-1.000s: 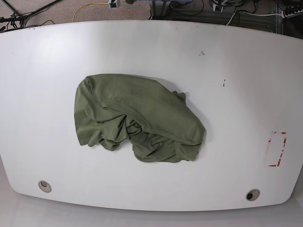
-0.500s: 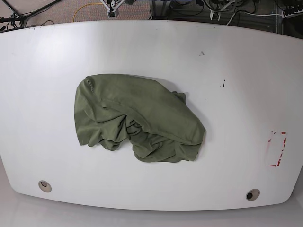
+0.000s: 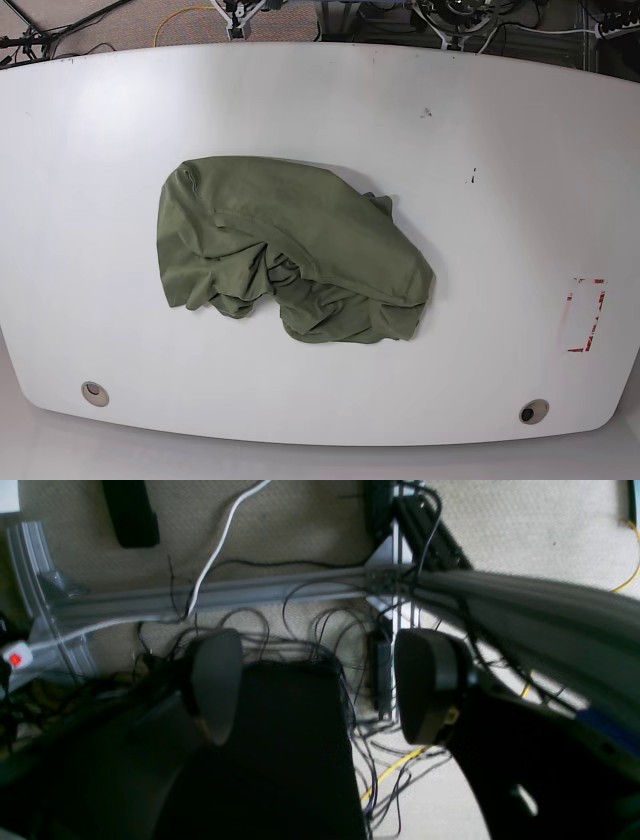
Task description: Fold the T-shirt properly
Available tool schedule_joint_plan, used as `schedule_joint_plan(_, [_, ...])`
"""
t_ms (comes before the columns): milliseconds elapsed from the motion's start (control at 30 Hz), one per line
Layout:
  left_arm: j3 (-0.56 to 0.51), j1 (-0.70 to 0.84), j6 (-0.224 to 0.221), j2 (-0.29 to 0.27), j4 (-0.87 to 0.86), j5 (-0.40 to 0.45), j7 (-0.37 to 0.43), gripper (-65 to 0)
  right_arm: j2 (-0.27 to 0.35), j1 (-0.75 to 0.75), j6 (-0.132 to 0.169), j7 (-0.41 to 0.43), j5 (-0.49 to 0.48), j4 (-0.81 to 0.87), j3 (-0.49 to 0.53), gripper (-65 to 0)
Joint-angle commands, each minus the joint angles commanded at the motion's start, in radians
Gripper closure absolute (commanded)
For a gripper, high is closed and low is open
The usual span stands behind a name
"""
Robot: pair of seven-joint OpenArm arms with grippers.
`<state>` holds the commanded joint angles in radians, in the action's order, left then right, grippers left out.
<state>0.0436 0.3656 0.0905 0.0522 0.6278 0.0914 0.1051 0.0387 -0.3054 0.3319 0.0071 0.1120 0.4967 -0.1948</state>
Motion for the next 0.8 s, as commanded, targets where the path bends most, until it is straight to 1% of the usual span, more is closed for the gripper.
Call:
schedule_joint_plan(100, [0.003, 0.018, -0.003, 0.000, 0.006, -0.001, 0.019, -44.9, -0.001, -0.013, -0.004, -0.003, 0.001, 0.013, -0.001, -7.8])
schedule_joint_plan(233, [0.006, 0.024, 0.001, -0.001, 0.008, -0.002, 0.020, -45.2, -0.002, -0.020, -0.005, -0.008, 0.001, 0.030, 0.000, -6.7])
schedule_joint_plan(500, [0.006, 0.034, 0.010, -0.004, 0.012, -0.004, 0.023, -44.6, -0.007, -0.058, -0.003, -0.008, 0.000, 0.068, 0.002, -6.6])
schedule_joint_plan(700, [0.009, 0.053, 0.011, -0.002, 0.017, -0.006, 0.041, -42.3, -0.007, -0.096, -0.003, -0.011, -0.002, 0.114, 0.003, -7.8])
schedule_joint_plan(767, [0.009, 0.074, 0.005, 0.001, 0.035, -0.005, 0.062, -39.2, -0.012, -0.141, -0.001, 0.001, -0.002, 0.151, 0.001, -7.9])
schedule_joint_plan(800, [0.009, 0.077, 0.005, 0.001, 0.040, -0.005, 0.063, -38.9, -0.012, -0.148, -0.001, 0.001, -0.002, 0.160, 0.001, -7.9])
